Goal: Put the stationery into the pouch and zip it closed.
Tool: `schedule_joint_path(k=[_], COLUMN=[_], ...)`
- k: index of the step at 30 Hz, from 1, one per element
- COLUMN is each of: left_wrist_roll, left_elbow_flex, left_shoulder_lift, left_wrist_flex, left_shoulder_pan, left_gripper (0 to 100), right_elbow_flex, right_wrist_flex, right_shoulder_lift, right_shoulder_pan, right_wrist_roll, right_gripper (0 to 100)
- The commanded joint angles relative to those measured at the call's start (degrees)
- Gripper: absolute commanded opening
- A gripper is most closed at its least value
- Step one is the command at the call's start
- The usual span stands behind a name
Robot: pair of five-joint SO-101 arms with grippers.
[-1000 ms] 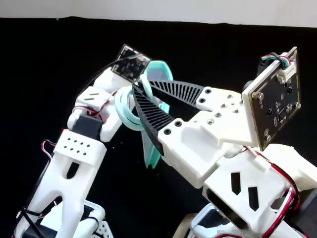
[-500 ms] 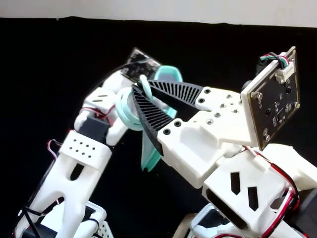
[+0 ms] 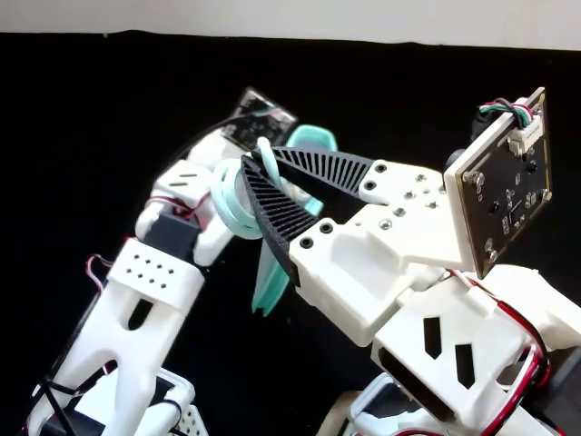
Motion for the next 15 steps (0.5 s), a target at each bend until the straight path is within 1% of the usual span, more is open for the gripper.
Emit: schedule_joint_path(k=[1,5,10,15], left_wrist_roll=[0.09,0.09,0.09,0.09], left_elbow_flex=[-1.45,-1.80,-3.21,-6.99], left_shoulder_lift=[-0.40,-0.40,-0.48,-0.48], left_wrist_flex=[-0.62,1.67,1.93,6.95], left_shoulder_pan=[-3.12,-5.05,-7.78,-9.19], left_gripper=[1,1,1,1], right_elbow_flex=[-1.36,-1.45,-1.54,-1.54], right_wrist_flex=[-0.57,-0.57,-0.57,-0.57], right_shoulder_lift=[0.40,0.40,0.40,0.40], right_shoulder_pan=[-0.75,-0.75,-0.75,-0.75], right_wrist_roll=[-0.62,-0.62,-0.70,-0.70], right_gripper=[0.5,0.5,0.5,0.5])
